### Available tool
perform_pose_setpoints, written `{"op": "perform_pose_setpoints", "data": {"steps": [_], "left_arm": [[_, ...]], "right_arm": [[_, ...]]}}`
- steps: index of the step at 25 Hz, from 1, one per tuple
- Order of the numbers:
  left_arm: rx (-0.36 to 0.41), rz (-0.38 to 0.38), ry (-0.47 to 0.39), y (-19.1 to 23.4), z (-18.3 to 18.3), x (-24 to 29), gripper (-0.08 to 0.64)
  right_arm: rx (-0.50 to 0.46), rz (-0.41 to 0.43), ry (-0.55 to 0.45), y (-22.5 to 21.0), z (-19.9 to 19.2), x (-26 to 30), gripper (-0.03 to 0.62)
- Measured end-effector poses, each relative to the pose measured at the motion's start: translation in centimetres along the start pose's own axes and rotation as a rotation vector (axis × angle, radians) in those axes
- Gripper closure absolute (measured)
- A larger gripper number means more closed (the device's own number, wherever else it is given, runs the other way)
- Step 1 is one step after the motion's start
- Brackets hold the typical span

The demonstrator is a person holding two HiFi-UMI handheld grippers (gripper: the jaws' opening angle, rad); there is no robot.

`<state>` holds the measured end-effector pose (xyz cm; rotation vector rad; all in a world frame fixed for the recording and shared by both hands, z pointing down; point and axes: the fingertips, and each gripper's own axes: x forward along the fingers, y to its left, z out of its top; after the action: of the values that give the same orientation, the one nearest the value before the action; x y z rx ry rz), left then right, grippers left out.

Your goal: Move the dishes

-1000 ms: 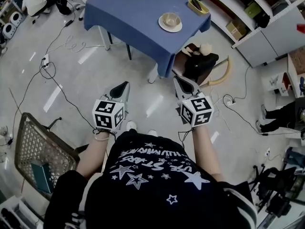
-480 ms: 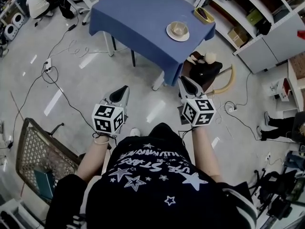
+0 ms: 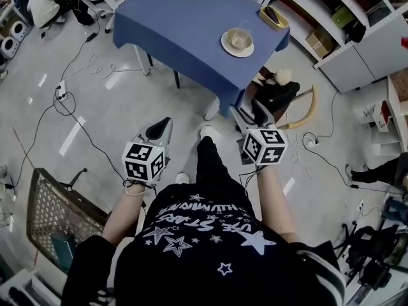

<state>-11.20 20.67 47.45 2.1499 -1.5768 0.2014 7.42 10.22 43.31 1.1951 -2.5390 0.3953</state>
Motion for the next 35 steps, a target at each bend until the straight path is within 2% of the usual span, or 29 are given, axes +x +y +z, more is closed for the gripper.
{"op": "perform_pose_setpoints", "data": {"steps": [11,16,19,30,35], "left_arm": [[0.02,0.053,0.017,3.5,5.9,9.5,0.537],[0.012,0.082,0.002,5.1,9.6,14.5,0.537],[0.014,0.092,-0.004,5.8,11.6,17.2,0.537],[0.012,0.128,-0.001,7.6,15.1,23.8,0.537],[0.007,0.153,0.003,8.1,15.8,25.9,0.538]], "right_arm": [[0.007,-0.002,-0.012,-8.7,5.0,10.2,0.276],[-0.016,-0.005,-0.008,-13.0,7.9,15.4,0.275],[-0.063,-0.007,0.006,-15.0,9.1,18.0,0.273],[-0.131,0.079,0.099,-17.6,9.1,26.4,0.265],[-0.194,0.115,0.103,-18.4,9.4,28.4,0.267]]}}
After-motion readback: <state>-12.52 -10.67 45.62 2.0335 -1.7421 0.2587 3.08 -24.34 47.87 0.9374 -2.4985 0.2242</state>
